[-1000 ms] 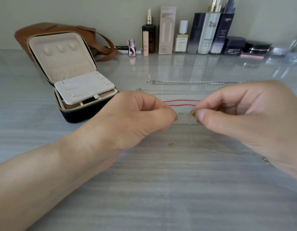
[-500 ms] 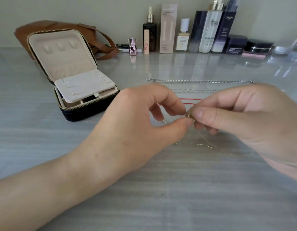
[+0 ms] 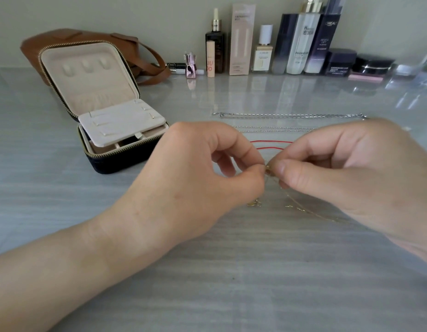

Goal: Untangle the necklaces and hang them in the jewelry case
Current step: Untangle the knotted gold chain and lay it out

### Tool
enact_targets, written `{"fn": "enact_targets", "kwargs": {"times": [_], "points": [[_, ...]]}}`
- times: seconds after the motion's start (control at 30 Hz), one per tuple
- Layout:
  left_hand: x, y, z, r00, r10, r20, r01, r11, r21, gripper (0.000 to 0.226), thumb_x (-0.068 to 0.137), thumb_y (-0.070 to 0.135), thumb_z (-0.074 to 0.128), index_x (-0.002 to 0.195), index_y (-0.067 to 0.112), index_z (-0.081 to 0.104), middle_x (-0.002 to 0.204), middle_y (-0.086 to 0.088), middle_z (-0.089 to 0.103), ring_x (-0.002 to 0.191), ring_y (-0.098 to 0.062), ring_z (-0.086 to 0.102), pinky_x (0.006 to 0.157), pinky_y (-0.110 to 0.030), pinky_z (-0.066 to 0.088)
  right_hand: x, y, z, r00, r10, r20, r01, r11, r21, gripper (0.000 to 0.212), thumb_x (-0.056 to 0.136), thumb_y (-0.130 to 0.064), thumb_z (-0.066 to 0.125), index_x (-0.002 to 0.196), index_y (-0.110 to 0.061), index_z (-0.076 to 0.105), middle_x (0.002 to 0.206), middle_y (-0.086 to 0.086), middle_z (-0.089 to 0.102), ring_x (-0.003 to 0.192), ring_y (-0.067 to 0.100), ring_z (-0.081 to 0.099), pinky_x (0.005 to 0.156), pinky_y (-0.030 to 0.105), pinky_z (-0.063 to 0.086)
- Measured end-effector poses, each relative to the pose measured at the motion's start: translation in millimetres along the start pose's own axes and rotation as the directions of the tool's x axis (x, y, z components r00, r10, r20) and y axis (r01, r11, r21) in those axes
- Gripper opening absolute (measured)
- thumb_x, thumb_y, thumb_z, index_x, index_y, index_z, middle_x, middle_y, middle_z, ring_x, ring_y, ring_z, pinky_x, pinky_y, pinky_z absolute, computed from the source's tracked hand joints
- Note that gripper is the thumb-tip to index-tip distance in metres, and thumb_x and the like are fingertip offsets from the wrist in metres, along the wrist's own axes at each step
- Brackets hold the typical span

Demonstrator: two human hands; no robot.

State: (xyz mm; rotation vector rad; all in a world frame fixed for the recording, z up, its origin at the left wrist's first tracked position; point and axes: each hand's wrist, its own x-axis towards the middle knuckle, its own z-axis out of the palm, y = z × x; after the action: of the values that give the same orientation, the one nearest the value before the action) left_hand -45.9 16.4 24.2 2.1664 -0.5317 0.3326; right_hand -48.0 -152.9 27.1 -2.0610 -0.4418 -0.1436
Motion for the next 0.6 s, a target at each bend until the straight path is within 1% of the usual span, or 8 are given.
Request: {"fn": "enact_targets", "kwargs": {"times": [0.07,0.13,0.2,0.23,0.3,0.37,0.47,0.6], "points": [[0.9,-0.4,-1.6,1.000,-0.015,-0.007,0.015,1.000,-0.021,0.010,0.062,0.035,0.069,0.057,0.029,0.064,0.059,0.022,0.060,0.055,0.005,0.053,0.049,-0.006,0.038,0.0,0.9,-1.2,1.000,0.006,-0.015,-0.006,1.000,0.010,0.014,0.058,-0.037,0.064,0.070,-0.038,0.072,0.060,-0.002,0.069,0.049,0.014,0.057,0.047,0.022,0.044],[2.3,-1.0,-2.7,0.999,-0.042,-0.015,0.041,0.998,-0.056,0.014,0.062,0.038,0.073,0.057,0.028,0.065,0.058,0.018,0.060,0.050,0.004,0.051,0.045,-0.005,0.034,0.4,2.0,-3.0,0.999,-0.002,-0.043,0.002,1.000,0.012,0.014,0.058,-0.037,0.063,0.070,-0.038,0.072,0.061,0.001,0.068,0.049,0.016,0.055,0.046,0.021,0.042],[3.6,-2.9,-2.8,0.997,-0.076,-0.008,0.074,0.990,-0.117,0.012,0.060,0.037,0.072,0.059,0.026,0.068,0.057,0.012,0.061,0.043,0.001,0.047,0.042,-0.005,0.030,0.8,1.8,-3.9,0.998,-0.030,-0.052,0.032,0.999,0.030,0.013,0.060,-0.036,0.064,0.070,-0.035,0.072,0.061,-0.002,0.069,0.051,0.021,0.056,0.047,0.021,0.043],[3.8,-3.3,-2.6,0.997,-0.079,-0.001,0.078,0.988,-0.135,0.014,0.060,0.039,0.076,0.061,0.027,0.069,0.057,0.010,0.062,0.041,0.000,0.045,0.042,-0.006,0.031,0.4,1.6,-3.9,0.997,-0.058,-0.046,0.059,0.998,0.022,0.011,0.061,-0.035,0.065,0.068,-0.032,0.073,0.061,-0.006,0.068,0.050,0.018,0.055,0.048,0.017,0.043],[4.1,-4.6,-1.0,0.997,-0.074,0.023,0.077,0.985,-0.155,0.009,0.062,0.036,0.071,0.066,0.029,0.069,0.058,0.011,0.063,0.042,0.002,0.046,0.045,-0.006,0.033,-1.4,1.0,-3.1,0.988,-0.151,-0.032,0.147,0.984,-0.097,0.006,0.064,-0.033,0.067,0.063,-0.030,0.071,0.061,-0.016,0.065,0.052,0.005,0.053,0.050,0.004,0.038],[4.3,-5.2,-0.1,0.997,-0.062,0.040,0.068,0.984,-0.167,0.006,0.063,0.032,0.066,0.066,0.029,0.069,0.057,0.014,0.063,0.043,0.003,0.047,0.047,-0.005,0.033,-3.4,-0.9,-1.4,0.976,-0.216,-0.025,0.205,0.951,-0.233,0.004,0.066,-0.031,0.067,0.064,-0.034,0.067,0.063,-0.023,0.060,0.059,0.000,0.053,0.056,0.001,0.037],[4.0,-4.8,0.5,0.997,-0.053,0.057,0.063,0.982,-0.181,0.006,0.064,0.031,0.067,0.066,0.026,0.069,0.057,0.013,0.063,0.044,0.003,0.047,0.048,-0.006,0.034,-4.1,-1.9,1.2,0.972,-0.228,-0.052,0.203,0.935,-0.290,0.006,0.065,-0.030,0.066,0.062,-0.034,0.064,0.062,-0.024,0.058,0.061,0.002,0.053,0.056,0.003,0.037],[2.8,-3.5,0.7,0.997,-0.033,0.067,0.045,0.982,-0.186,0.012,0.065,0.031,0.073,0.060,0.022,0.066,0.055,0.015,0.061,0.043,0.003,0.047,0.046,-0.005,0.033,-2.2,-1.5,3.3,0.975,-0.216,-0.040,0.196,0.938,-0.284,0.006,0.062,-0.027,0.064,0.059,-0.031,0.063,0.061,-0.018,0.060,0.059,0.012,0.054,0.054,0.014,0.040]]}}
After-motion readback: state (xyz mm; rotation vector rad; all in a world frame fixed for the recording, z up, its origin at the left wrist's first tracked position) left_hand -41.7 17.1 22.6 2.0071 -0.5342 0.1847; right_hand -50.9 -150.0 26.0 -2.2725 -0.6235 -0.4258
